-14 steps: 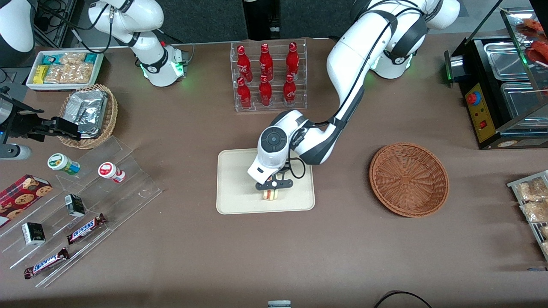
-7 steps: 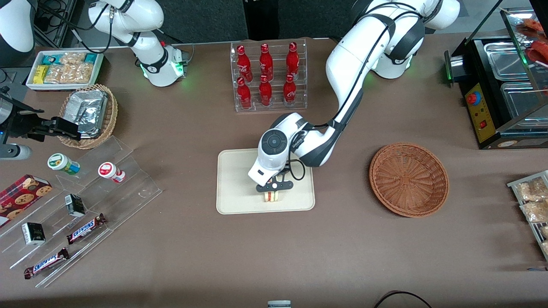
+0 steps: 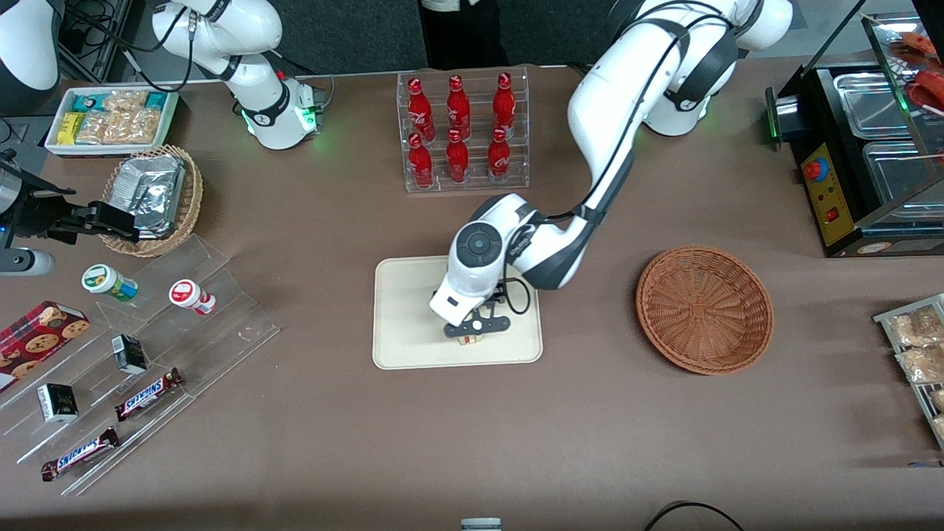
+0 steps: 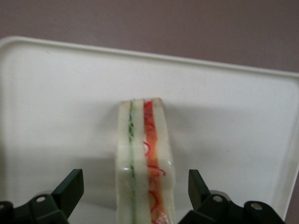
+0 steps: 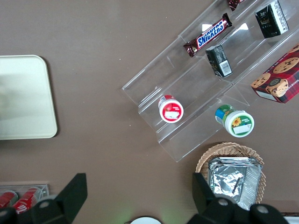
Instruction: Place sandwich from basket to tray
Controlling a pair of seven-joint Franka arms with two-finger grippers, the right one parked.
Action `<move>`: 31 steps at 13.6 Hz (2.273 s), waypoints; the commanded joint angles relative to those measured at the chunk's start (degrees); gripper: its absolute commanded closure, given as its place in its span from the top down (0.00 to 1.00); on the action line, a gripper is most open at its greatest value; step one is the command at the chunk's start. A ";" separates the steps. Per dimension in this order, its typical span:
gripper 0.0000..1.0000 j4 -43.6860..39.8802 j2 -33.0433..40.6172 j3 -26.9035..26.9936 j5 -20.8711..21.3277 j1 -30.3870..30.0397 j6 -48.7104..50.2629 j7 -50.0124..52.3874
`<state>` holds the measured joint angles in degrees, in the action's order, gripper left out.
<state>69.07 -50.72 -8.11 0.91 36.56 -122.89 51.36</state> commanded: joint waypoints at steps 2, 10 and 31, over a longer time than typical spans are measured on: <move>0.99 14.21 12.11 -0.42 -0.21 -5.61 0.90 -0.56; 0.99 40.25 28.30 -0.24 0.32 -18.79 -4.98 -17.50; 0.99 41.34 50.19 0.28 -0.21 -38.32 20.56 -47.67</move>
<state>114.26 -2.01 -7.45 1.04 -1.15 -107.27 4.52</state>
